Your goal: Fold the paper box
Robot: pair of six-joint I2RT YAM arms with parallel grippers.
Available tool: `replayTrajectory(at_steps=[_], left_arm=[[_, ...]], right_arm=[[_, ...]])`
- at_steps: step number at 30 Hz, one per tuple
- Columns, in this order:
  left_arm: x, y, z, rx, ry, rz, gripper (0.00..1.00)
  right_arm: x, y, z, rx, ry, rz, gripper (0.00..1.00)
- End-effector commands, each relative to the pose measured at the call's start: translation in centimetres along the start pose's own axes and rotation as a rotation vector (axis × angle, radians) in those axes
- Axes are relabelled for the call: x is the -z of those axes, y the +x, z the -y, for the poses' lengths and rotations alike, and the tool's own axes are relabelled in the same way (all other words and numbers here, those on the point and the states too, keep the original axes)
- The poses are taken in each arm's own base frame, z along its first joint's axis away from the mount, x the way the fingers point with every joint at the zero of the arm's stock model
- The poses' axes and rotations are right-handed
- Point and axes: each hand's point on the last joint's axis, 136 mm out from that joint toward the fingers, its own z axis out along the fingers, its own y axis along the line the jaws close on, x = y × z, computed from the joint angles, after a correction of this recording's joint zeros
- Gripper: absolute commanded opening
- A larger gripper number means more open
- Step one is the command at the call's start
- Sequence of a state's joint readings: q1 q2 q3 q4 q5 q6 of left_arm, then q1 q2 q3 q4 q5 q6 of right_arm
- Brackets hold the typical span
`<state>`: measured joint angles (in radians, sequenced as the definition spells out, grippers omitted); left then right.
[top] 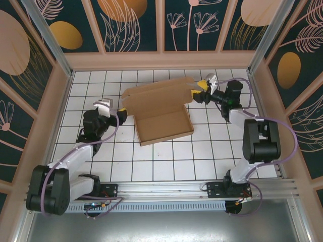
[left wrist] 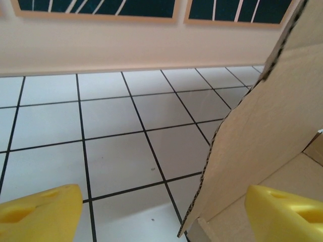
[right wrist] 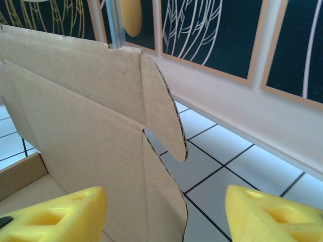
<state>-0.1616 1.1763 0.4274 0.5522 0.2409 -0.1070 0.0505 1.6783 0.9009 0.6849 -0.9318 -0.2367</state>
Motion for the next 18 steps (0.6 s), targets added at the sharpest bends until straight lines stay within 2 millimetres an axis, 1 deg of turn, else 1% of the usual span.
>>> replayTrajectory(at_steps=[1, 4, 6, 8, 9, 11, 16, 18], left_arm=[[-1.2, -2.9, 1.1, -0.068, 0.08, 0.066, 0.83], [-2.3, -2.8, 1.2, -0.07, 0.101, 0.049, 0.81], [-2.6, -3.0, 1.4, -0.071, 0.12, 0.06, 0.79], [-2.9, -3.0, 1.8, -0.07, 0.143, 0.057, 0.7], [-3.0, -2.9, 1.8, -0.072, 0.148, 0.05, 0.66], [-3.2, -2.6, 1.8, -0.093, 0.149, 0.038, 0.54], [-3.1, -2.4, 1.6, -0.125, 0.139, 0.038, 0.35], [-3.2, -2.4, 1.7, -0.137, 0.143, 0.032, 0.25]], right_arm=[[-1.2, -0.2, -0.9, 0.012, -0.102, 0.002, 0.62], [-2.1, 0.7, -0.8, 0.006, -0.12, -0.028, 0.6], [-2.8, 1.3, -0.9, 0.008, -0.137, -0.057, 0.58], [-3.3, 2.1, -1.0, 0.006, -0.148, -0.097, 0.53], [-3.4, 2.2, -0.9, 0.004, -0.149, -0.104, 0.5], [-3.5, 2.5, -0.8, -0.002, -0.142, -0.112, 0.42], [-3.3, 3.2, -0.8, -0.004, -0.132, -0.132, 0.18], [-3.2, 3.3, -0.9, -0.005, -0.132, -0.142, 0.09]])
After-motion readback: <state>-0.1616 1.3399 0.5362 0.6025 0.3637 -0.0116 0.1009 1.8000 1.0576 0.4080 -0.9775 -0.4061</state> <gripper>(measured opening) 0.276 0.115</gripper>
